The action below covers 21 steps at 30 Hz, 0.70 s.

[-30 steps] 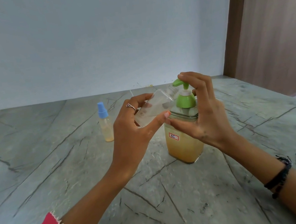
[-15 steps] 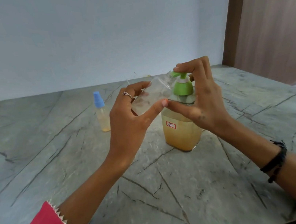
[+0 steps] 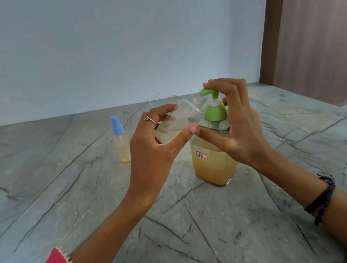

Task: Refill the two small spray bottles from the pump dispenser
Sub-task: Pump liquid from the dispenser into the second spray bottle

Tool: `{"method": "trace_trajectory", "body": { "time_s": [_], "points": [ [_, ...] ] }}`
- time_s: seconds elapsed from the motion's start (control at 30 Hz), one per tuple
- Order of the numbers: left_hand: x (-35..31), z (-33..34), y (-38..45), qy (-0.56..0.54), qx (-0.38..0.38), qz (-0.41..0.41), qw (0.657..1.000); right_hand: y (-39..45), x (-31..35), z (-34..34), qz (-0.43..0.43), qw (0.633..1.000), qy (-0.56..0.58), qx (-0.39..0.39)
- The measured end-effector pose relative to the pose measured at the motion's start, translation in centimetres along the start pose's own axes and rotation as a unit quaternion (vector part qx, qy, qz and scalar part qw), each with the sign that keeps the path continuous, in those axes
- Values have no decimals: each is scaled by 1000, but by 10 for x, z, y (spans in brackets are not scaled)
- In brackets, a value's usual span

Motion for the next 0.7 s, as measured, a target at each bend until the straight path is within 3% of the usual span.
{"method": "trace_trajectory", "body": {
  "time_s": [0.7],
  "points": [
    [-1, -1, 1, -13, -4, -1, 1000, -1, 3, -1, -3, 1000, 0, -17]
  ]
}}
Point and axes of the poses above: each hand's wrist, its own y-axis towards the middle knuckle, its own z-axis out of the palm, x = y × z, the point moved 7 cm from there along y, towards the middle knuckle, and after that the axes turned 12 degrees about z, right-handed, at the moved point
